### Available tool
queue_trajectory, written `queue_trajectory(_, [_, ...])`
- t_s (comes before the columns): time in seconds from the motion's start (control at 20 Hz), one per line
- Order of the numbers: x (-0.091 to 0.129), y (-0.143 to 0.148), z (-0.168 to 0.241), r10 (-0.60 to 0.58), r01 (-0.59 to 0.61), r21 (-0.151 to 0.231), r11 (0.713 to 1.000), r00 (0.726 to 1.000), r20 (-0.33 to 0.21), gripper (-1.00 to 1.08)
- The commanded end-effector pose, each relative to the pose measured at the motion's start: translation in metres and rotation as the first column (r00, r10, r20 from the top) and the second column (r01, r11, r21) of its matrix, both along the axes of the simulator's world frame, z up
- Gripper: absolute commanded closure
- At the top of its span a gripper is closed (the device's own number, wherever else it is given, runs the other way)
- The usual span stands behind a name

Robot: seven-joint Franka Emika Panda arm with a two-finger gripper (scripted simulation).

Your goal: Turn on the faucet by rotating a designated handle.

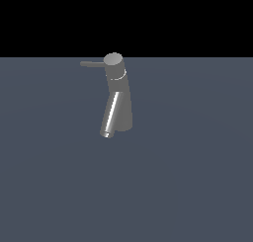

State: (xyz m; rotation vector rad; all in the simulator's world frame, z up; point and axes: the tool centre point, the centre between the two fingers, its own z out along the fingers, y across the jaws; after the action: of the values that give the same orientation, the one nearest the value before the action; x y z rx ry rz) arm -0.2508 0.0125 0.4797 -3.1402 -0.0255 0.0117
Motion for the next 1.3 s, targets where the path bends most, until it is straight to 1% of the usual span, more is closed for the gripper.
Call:
queue_trajectory(0.0, [0.000, 0.000, 0.000, 0.000, 0.000, 0.000, 1.000, 1.000, 0.000, 1.08])
queue_trajectory(0.45, [0.004, -0.009, 0.003, 0.030, -0.030, -0.007, 1.000, 1.000, 0.006, 1.08])
queue_trajectory(0.75, [0.004, -0.007, 0.004, 0.022, -0.022, -0.006, 1.000, 1.000, 0.012, 1.08])
queue_trajectory(1.0, [0.009, 0.000, 0.009, -0.016, 0.016, -0.003, 1.000, 0.999, 0.041, 1.08])
queue_trajectory(1.25, [0.017, 0.014, 0.017, -0.083, 0.083, 0.007, 0.997, 0.992, 0.091, 1.08])
